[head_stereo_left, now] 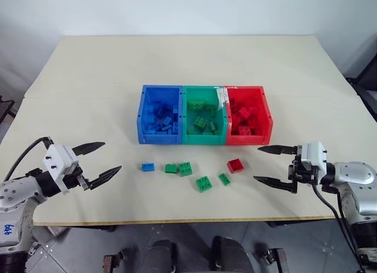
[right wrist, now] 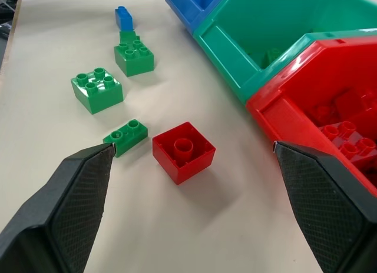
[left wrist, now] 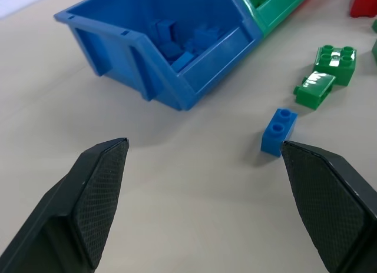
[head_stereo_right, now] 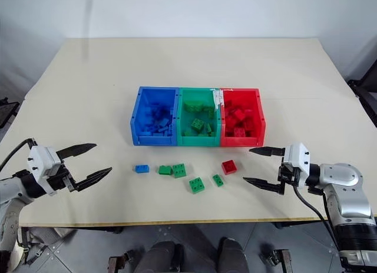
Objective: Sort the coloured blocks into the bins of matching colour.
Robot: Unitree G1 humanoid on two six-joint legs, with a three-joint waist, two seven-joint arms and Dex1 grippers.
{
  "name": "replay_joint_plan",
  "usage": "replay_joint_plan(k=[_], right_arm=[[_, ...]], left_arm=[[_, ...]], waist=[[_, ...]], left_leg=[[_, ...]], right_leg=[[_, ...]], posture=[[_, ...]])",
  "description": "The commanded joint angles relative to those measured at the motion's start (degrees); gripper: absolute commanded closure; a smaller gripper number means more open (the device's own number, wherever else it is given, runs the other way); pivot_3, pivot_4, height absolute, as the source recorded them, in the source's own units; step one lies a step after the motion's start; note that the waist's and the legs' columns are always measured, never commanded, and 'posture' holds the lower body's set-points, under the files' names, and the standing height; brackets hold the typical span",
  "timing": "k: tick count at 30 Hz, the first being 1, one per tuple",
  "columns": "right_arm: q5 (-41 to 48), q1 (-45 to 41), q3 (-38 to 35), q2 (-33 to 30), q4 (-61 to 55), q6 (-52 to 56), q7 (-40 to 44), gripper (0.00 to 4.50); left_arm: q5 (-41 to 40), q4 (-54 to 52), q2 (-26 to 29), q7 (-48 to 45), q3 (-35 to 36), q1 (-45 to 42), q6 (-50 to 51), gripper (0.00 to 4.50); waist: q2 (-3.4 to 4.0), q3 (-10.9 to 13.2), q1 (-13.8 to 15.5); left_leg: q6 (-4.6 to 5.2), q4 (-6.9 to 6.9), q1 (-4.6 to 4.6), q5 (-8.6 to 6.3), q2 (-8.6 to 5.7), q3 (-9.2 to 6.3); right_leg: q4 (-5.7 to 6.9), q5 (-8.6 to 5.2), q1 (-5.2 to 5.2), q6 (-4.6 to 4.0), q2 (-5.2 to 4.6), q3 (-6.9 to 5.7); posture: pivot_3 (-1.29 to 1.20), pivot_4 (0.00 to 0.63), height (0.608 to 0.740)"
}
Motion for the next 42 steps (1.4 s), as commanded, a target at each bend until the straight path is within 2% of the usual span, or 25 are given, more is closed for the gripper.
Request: replay_joint_plan(k=[1, 7, 12, 15, 19, 23, 27, 33, 42], right_arm=[[0.1, 0.3, -1.9, 0.2, -1.8, -1.2, -1.0, 0.00], [-1.0, 3.0, -6.2, -2.6, 1.7, -4.3, -1.1, 0.00], [-2.9, 2.8, -6.8, -5.2, 7.7, -6.2, 0.8, 0.00], [-3.6, 0.5, -4.4, -4.9, 8.1, -5.7, 2.2, 0.00], [-5.5, -3.7, 4.0, -3.7, 3.3, 0.3, 5.4, 0.00], [-9.5, -11.0, 10.6, -1.5, 5.7, 4.4, 5.5, 0.00], [-14.4, -18.7, 15.2, 3.5, 13.5, 0.9, 4.9, 0.00], [-17.4, -22.0, 18.1, 6.2, 20.4, -3.2, 7.7, 0.00], [-14.3, -22.7, 15.1, 5.2, 23.7, -5.6, 11.6, 3.02]], left_arm=[[0.8, -1.5, 0.1, 0.7, -0.4, -0.3, -0.5, 0.13], [-5.7, -8.4, -0.7, -2.7, -6.0, -2.2, 6.3, 0.13], [-4.4, -15.3, -1.7, -3.7, -12.3, -2.8, 6.3, 0.13], [-4.8, -16.7, -1.8, -3.6, -12.8, -1.9, 6.6, 0.13], [-4.0, -15.8, -1.9, -3.5, -10.8, 1.5, 5.0, 0.13], [-3.9, -14.7, -1.7, -3.4, -8.0, 4.6, 3.4, 0.13], [-4.1, -15.2, -1.2, -3.4, -5.5, 7.0, 2.7, 0.13], [-4.0, -17.8, -2.1, -2.0, -5.6, 7.8, 2.3, 0.13], [-4.8, -19.6, -3.1, -0.5, -6.1, 8.2, 2.6, 0.09]], waist=[[0.00, 0.0, -0.2], [0.00, 0.0, 0.5], [0.00, 0.0, 0.8], [0.01, 0.0, 0.4], [0.03, 0.0, -0.8], [0.04, 0.0, -0.6], [0.04, 0.0, -0.3], [0.04, 0.0, -0.5], [0.04, 0.0, -0.5]], left_leg=[[0.00, 0.00, 0.00, 0.00, 0.00, 0.00], [0.01, 0.04, -0.02, 0.00, -0.03, -0.02], [0.02, 0.09, 0.00, 0.00, -0.03, 0.02], [0.01, 0.10, 0.02, 0.01, 0.01, 0.06], [-0.01, 0.10, 0.08, 0.01, 0.07, 0.15], [-0.01, 0.16, 0.07, 0.01, 0.08, 0.12], [-0.01, 0.28, -0.03, 0.01, 0.01, 0.00], [-0.02, 0.26, -0.12, -0.02, -0.04, -0.28], [-0.02, 0.31, -0.10, -0.02, -0.02, -0.24]], right_leg=[[0.00, 0.00, 0.00, 0.00, 0.00, 0.00], [0.01, 0.00, 0.02, 0.01, -0.02, 0.00], [0.02, 0.01, 0.05, 0.02, 0.00, 0.03], [0.03, 0.01, 0.05, 0.02, 0.03, 0.04], [0.07, 0.01, 0.05, 0.02, 0.05, 0.07], [0.08, 0.01, 0.03, 0.01, 0.04, 0.07], [0.10, 0.01, 0.04, 0.01, -0.01, 0.05], [0.09, 0.01, 0.05, -0.01, -0.01, -0.08], [0.10, 0.00, 0.12, -0.01, 0.01, -0.12]], posture=[[0.00, 0.150, 0.740], [0.00, 0.150, 0.740], [0.00, 0.150, 0.740], [0.00, 0.150, 0.740], [0.00, 0.150, 0.740], [0.00, 0.150, 0.740], [0.00, 0.150, 0.740], [0.00, 0.150, 0.740], [0.00, 0.150, 0.740]])
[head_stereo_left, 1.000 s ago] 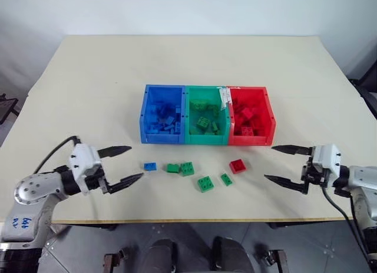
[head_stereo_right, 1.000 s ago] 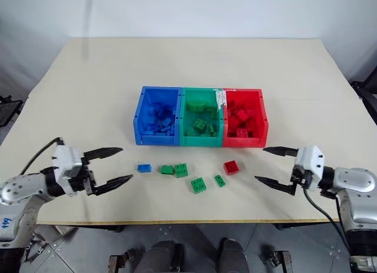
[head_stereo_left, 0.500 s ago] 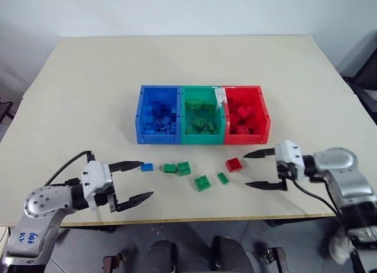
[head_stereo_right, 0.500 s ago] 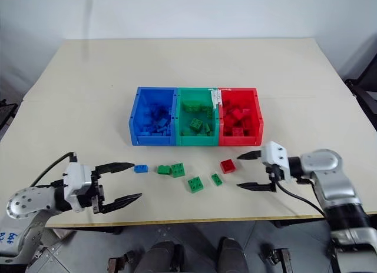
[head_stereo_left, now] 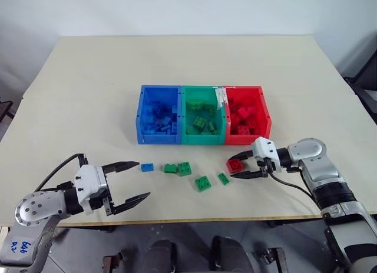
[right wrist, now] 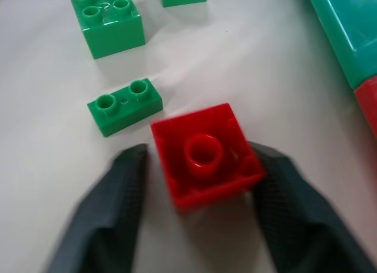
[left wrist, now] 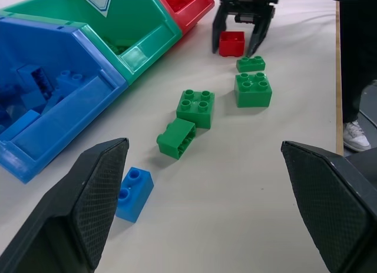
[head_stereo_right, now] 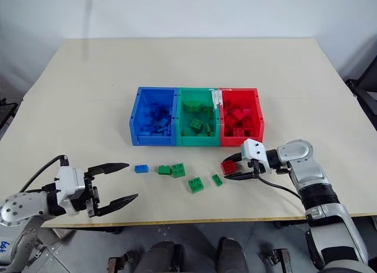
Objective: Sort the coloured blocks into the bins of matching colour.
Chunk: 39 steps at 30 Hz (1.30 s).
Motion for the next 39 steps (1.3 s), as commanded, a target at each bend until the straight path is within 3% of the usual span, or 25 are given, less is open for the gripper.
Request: replay_joint_plan(k=[1, 8, 11, 16, 18, 25, 31, 39], right_arm=[[2.5, 0.2, -3.4, -1.3, 0.2, -0.7, 1.5, 3.03], [13.3, 0.5, -14.4, 0.1, -7.5, 12.9, -7.8, 3.02], [8.8, -6.5, -18.1, 2.8, -0.2, 6.1, -21.2, 3.02], [3.4, -14.4, -17.4, 4.4, 10.3, 4.0, -30.5, 3.02], [2.1, -15.9, -16.8, 5.1, 12.5, 2.9, -31.6, 2.21], [5.1, -13.1, -19.6, 3.0, 9.5, 3.1, -27.9, 0.02], [12.4, 3.8, -24.8, -6.9, -4.0, 6.9, -15.1, 0.02], [9.9, 17.3, -25.6, -14.9, -7.4, 2.3, -9.7, 0.00]], left_arm=[[-1.4, -2.6, -1.0, 0.9, 0.7, 0.0, -0.5, 0.09], [-4.3, -4.8, -4.5, 5.2, 0.4, -1.6, 2.3, 0.09], [-4.5, -5.1, -5.5, 6.7, -0.5, -3.0, 3.5, 0.09], [-4.0, -4.7, -5.5, 6.9, -0.2, -3.8, 3.9, 0.09], [-3.8, -4.2, -4.8, 6.5, 0.6, -3.9, 3.6, 0.09], [-3.9, -2.5, -4.0, 5.4, 0.6, -5.3, 3.6, 0.09], [-2.0, 1.8, -4.1, 1.5, -4.9, -10.4, 2.7, 0.09], [1.0, 7.6, -5.1, 0.4, -9.7, -16.6, 2.0, 0.05]], waist=[[0.00, 0.0, 0.0], [0.01, 0.0, 0.0], [0.02, 0.0, -0.3], [0.02, 0.0, -0.5], [0.02, 0.0, -0.5], [0.04, 0.0, 0.0], [0.04, 0.0, 1.6], [0.05, 0.0, 0.4]], left_leg=[[0.00, 0.00, 0.00, 0.00, 0.00, 0.00], [0.00, -0.01, -0.01, 0.00, 0.02, -0.01], [-0.01, 0.02, 0.01, 0.00, 0.01, 0.04], [-0.05, -0.04, 0.06, 0.02, 0.03, 0.14], [-0.04, -0.05, 0.02, 0.02, 0.02, 0.11], [-0.02, -0.07, -0.04, 0.02, -0.01, 0.07], [0.05, -0.05, -0.08, -0.01, -0.07, -0.07], [0.05, -0.04, 0.13, -0.01, 0.07, 0.41]], right_leg=[[0.00, 0.00, 0.00, 0.00, 0.00, 0.01], [0.01, 0.00, -0.02, 0.00, 0.00, 0.01], [0.06, 0.00, -0.04, 0.00, 0.00, 0.05], [0.13, -0.01, -0.11, -0.03, 0.02, 0.11], [0.13, -0.03, -0.11, -0.05, 0.02, 0.07], [0.10, -0.03, -0.12, -0.05, 0.01, 0.03], [0.06, -0.02, -0.04, -0.05, -0.01, -0.07], [0.06, -0.01, -0.02, -0.02, 0.03, 0.03]], posture=[[0.00, 0.150, 0.740], [0.00, 0.150, 0.740], [0.00, 0.150, 0.740], [0.00, 0.150, 0.740], [0.00, 0.150, 0.740], [0.00, 0.150, 0.740], [0.00, 0.150, 0.740], [0.00, 0.150, 0.740]])
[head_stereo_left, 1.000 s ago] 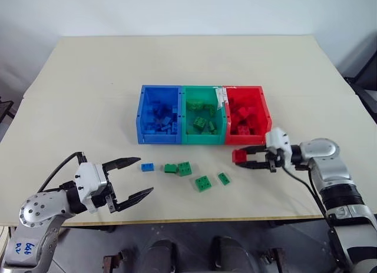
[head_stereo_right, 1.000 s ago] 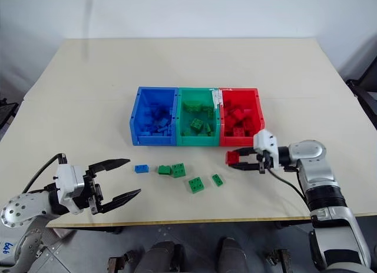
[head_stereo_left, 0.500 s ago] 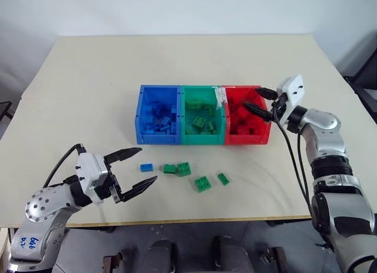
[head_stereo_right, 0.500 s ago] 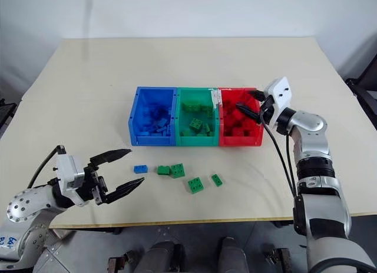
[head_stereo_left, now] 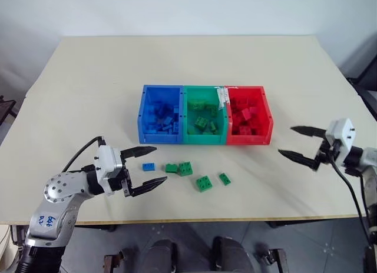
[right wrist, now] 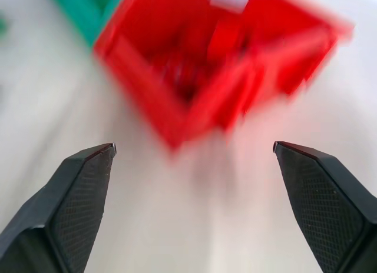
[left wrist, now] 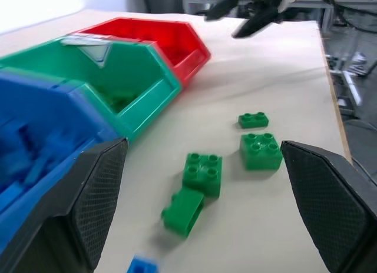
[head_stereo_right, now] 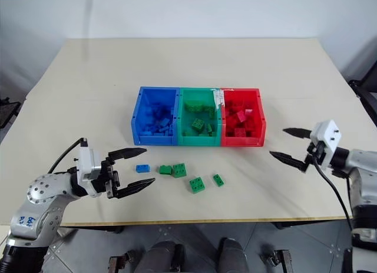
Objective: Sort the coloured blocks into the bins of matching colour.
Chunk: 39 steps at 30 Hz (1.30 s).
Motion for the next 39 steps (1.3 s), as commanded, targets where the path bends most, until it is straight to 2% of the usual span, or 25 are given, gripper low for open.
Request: replay_joint_plan(k=[1, 4, 7, 13, 21, 24, 30, 32, 37, 39], right_arm=[[0.2, 0.6, 0.0, -1.2, -3.9, -1.3, 2.2, 0.00], [0.6, 0.6, 2.8, 0.2, -7.6, 0.6, 3.5, 0.00], [-0.1, -1.0, 9.6, 3.0, -11.6, 2.5, 6.9, 0.00], [-4.0, -9.5, 21.9, 7.2, -13.1, 7.6, 12.5, 0.00], [-8.7, -15.2, 29.3, 12.2, -5.2, -0.9, 16.9, 0.00], [-9.0, -16.6, 30.4, 13.2, -2.0, -3.7, 17.0, 0.62], [-7.9, -17.0, 31.0, 13.3, 1.6, -9.5, 17.5, 2.65], [-6.2, -16.3, 29.9, 13.7, 0.5, -8.9, 17.5, 3.06], [-2.6, -15.1, 26.8, 13.6, -2.7, -5.2, 15.1, 3.05], [0.8, -15.9, 23.8, 13.9, -5.5, 0.2, 12.2, 3.05]], left_arm=[[0.8, 0.6, -0.1, -0.9, -0.3, -0.4, -2.1, 0.05], [1.3, 1.8, 0.7, -2.9, 0.5, 0.5, -4.4, 0.05], [-1.3, 1.8, 3.0, -6.5, 2.9, 3.5, -4.2, 0.05], [-2.0, 2.1, 5.4, -10.0, 9.4, 11.5, -7.5, 0.05], [-2.6, -3.9, 4.7, -7.1, 12.7, 17.2, -6.6, 0.05], [-2.8, -6.5, 4.3, -5.8, 12.6, 18.7, -6.0, 0.00], [-3.1, -8.2, 4.3, -4.6, 12.3, 18.9, -4.8, 0.00], [-3.2, -8.0, 4.2, -4.4, 12.1, 18.5, -4.6, 0.00], [-3.4, -6.7, 3.5, -3.7, 12.4, 17.9, -4.2, 0.00], [-3.7, -6.7, 2.9, -2.8, 13.0, 17.8, -4.0, 0.00]], waist=[[0.00, 0.0, -0.7], [0.00, 0.0, -1.0], [0.00, 0.0, -1.1], [0.03, 0.0, -0.6], [0.01, 0.0, -0.6], [0.01, 0.0, -0.8], [0.01, 0.0, -0.8], [0.01, 0.0, -0.8], [0.01, 0.0, -0.8], [0.02, 0.0, -0.8]], left_leg=[[-0.01, 0.01, 0.02, 0.01, 0.02, 0.03], [-0.03, 0.00, 0.09, 0.02, 0.09, 0.11], [-0.05, 0.00, 0.08, 0.01, 0.11, 0.09], [-0.05, 0.04, 0.01, 0.01, 0.06, -0.02], [-0.08, 0.01, -0.12, -0.02, -0.04, -0.41], [-0.07, -0.01, -0.12, -0.02, -0.05, -0.39], [-0.07, 0.03, -0.09, -0.01, -0.03, -0.38], [-0.07, 0.03, -0.09, -0.01, -0.03, -0.37], [-0.07, 0.03, -0.10, -0.02, -0.03, -0.37], [-0.07, 0.03, -0.10, -0.02, -0.02, -0.37]], right_leg=[[0.02, 0.00, 0.00, 0.00, 0.00, 0.02], [0.06, 0.00, -0.03, 0.00, 0.01, 0.10], [0.05, 0.00, -0.05, 0.00, 0.03, 0.10], [0.02, 0.00, -0.09, 0.00, -0.05, 0.11], [-0.04, 0.00, -0.04, -0.02, -0.08, -0.07], [-0.05, 0.00, -0.04, -0.02, -0.06, -0.08], [-0.03, 0.00, 0.00, -0.02, -0.04, -0.11], [-0.03, 0.00, 0.00, -0.02, -0.04, -0.10], [-0.03, 0.00, -0.01, -0.02, -0.05, -0.10], [-0.03, 0.00, -0.01, -0.02, -0.04, -0.10]], posture=[[0.00, 0.150, 0.740], [0.00, 0.150, 0.740], [0.00, 0.150, 0.740], [0.00, 0.150, 0.740], [0.00, 0.150, 0.740], [0.00, 0.150, 0.740], [0.00, 0.150, 0.740], [0.00, 0.150, 0.740], [0.00, 0.150, 0.740], [0.00, 0.150, 0.740]])
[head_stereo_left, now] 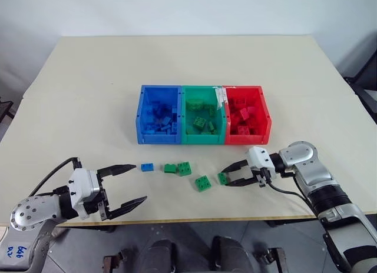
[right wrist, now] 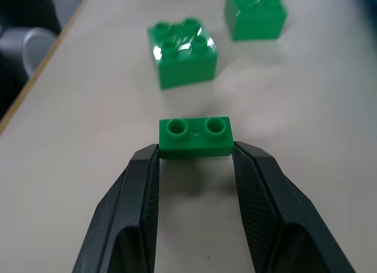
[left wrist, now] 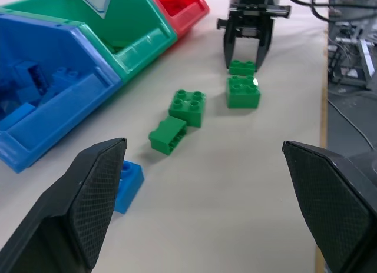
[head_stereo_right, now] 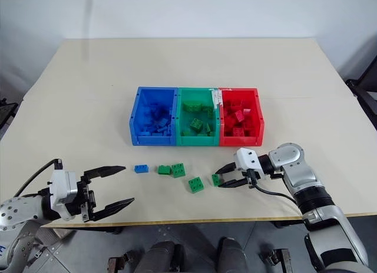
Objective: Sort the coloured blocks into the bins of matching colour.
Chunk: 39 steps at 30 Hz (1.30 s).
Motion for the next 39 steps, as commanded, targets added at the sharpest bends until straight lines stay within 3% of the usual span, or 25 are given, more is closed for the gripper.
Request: replay_joint_plan(k=[1, 4, 12, 17, 21, 27, 33, 39], right_arm=[[6.6, -2.1, -6.5, 0.9, -5.9, 8.2, -3.5, 3.05], [7.7, -7.8, -10.5, 4.0, -4.7, 12.9, -11.2, 3.05], [0.2, -20.1, -10.8, 11.5, 7.2, 16.5, -24.6, 3.05], [-1.5, -23.1, -12.1, 13.2, 11.0, 14.1, -26.7, 1.43], [0.1, -20.1, -13.9, 9.7, 8.2, 11.2, -21.4, 0.02], [3.1, -5.2, -16.0, -2.4, -1.8, 6.8, -5.5, 0.02], [2.1, 5.6, -18.8, -10.4, -2.5, 0.9, -3.3, 0.02], [0.5, 6.8, -18.8, -13.4, 5.5, -6.4, 0.4, 0.02]], left_arm=[[-1.8, -0.6, -1.0, 1.7, 1.8, 0.0, 0.0, 0.00], [-2.2, -0.8, -1.8, 2.9, 2.4, -0.3, 0.3, 0.00], [-2.1, 0.1, -2.5, 4.1, 4.3, 0.4, -0.3, 0.00], [-1.8, -0.7, -2.5, 4.3, 4.5, 1.7, -0.4, 0.00], [-4.1, -2.2, -1.1, 3.7, 3.5, 2.5, 3.7, 0.00], [-1.0, 0.0, 0.2, 1.4, -1.3, -3.6, 2.4, 0.00], [0.2, 2.8, -0.8, -0.6, -7.1, -9.4, 1.9, 0.00], [3.0, 5.9, -2.1, -1.7, -10.5, -13.0, -1.8, 0.00]], waist=[[0.01, 0.0, 0.0], [0.02, 0.0, -0.4], [0.01, 0.0, -0.8], [0.01, 0.0, -1.2], [0.01, 0.0, -1.3], [0.00, 0.0, 0.2], [0.01, 0.0, -0.2], [0.01, 0.0, -0.1]], left_leg=[[0.00, 0.00, -0.01, 0.00, 0.00, 0.00], [0.00, 0.02, 0.01, 0.00, 0.03, 0.05], [-0.05, -0.04, -0.01, -0.02, -0.01, -0.06], [-0.04, -0.11, -0.08, -0.02, -0.05, -0.10], [-0.04, -0.15, -0.08, -0.02, -0.05, -0.14], [0.01, -0.12, -0.06, -0.04, -0.07, -0.15], [0.01, -0.09, 0.01, -0.04, 0.00, 0.12], [-0.02, -0.03, 0.14, -0.02, 0.11, 0.37]], right_leg=[[-0.01, 0.00, -0.01, 0.00, 0.00, 0.01], [0.02, 0.00, -0.03, 0.00, 0.00, 0.04], [0.20, -0.06, -0.11, -0.12, -0.01, 0.01], [0.21, -0.07, -0.17, -0.12, -0.02, -0.04], [0.20, -0.07, -0.15, -0.13, -0.01, -0.09], [0.12, -0.07, -0.08, -0.12, -0.01, -0.11], [0.04, -0.06, -0.03, -0.10, 0.01, -0.08], [0.09, -0.06, -0.04, -0.10, 0.05, 0.02]], posture=[[0.00, 0.150, 0.740], [0.00, 0.150, 0.740], [0.00, 0.150, 0.740], [0.00, 0.150, 0.740], [0.00, 0.150, 0.740], [0.00, 0.150, 0.740], [0.00, 0.150, 0.740], [0.00, 0.150, 0.740]])
